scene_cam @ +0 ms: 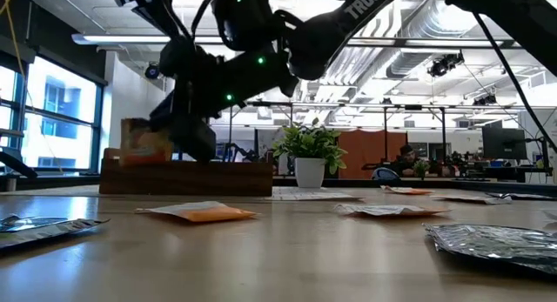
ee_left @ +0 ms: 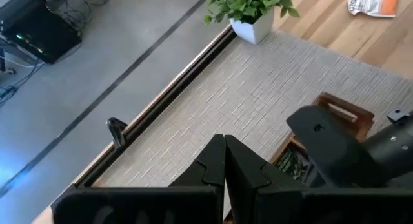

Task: Pick & Place Tea
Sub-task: Put the yellow tea bag into the left section of the wooden organizer

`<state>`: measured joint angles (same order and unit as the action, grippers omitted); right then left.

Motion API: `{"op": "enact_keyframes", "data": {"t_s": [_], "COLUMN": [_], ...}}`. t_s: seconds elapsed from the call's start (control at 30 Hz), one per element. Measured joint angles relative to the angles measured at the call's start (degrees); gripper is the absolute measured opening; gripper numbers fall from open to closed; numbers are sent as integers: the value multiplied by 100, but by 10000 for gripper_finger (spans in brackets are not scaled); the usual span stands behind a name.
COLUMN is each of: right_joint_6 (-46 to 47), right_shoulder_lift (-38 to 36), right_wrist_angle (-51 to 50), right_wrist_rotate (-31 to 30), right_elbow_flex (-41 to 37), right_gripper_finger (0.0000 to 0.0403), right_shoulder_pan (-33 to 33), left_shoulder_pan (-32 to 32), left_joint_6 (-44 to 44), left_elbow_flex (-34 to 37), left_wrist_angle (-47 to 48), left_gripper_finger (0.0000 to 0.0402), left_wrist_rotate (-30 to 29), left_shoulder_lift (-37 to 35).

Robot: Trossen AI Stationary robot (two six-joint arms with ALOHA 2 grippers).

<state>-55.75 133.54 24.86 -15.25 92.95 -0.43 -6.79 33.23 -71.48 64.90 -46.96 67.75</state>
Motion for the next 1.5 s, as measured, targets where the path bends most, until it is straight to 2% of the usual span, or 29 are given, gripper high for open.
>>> {"op": "enact_keyframes", "data": {"t_s": [0.13, 0.27, 0.37, 0.47, 0.53, 0.63, 0.8, 0.97, 1.17, 1.33, 1.5], "right_joint_6": [24, 20, 24, 547, 807, 959, 1181, 2107, 3085, 3429, 3767], "right_shoulder_lift": [-3, -3, -3, -3, -3, -7, -10, -10, 62, 449, 551], "right_wrist_angle": [-54, 5, 21, -85, -103, -191, -599, -1267, -1171, -862, -920], "right_wrist_rotate": [-67, -81, -77, 240, 522, 956, 1015, 1704, 1859, 1947, 2038], "right_elbow_flex": [-1, -1, -1, -1, -1, -1, -1, -1, 2, -3, 5], "right_gripper_finger": [74, 78, 48, 10, 6, 29, 87, 143, 201, 223, 219], "right_shoulder_pan": [-82, -214, -331, -379, -310, -47, 421, 642, 545, 402, 299], "left_shoulder_pan": [0, 0, 0, 0, 0, 0, 0, 0, 0, 0, 0], "left_joint_6": [1, 4, 7, 13, 15, 15, 24, 31, 161, 175, 170], "left_elbow_flex": [0, 0, 0, 0, 0, 0, 0, 0, 0, 0, 0], "left_wrist_angle": [-5, -8, -17, -10, 9, 65, 133, 127, 112, 105, 110], "left_gripper_finger": [0, 0, 0, 0, 0, 0, 0, 0, 0, 0, 0], "left_wrist_rotate": [2, 30, 121, 178, 260, 269, 307, 348, 348, 350, 376], "left_shoulder_lift": [0, 0, 0, 0, 0, 0, 0, 0, 0, 0, -2]}}
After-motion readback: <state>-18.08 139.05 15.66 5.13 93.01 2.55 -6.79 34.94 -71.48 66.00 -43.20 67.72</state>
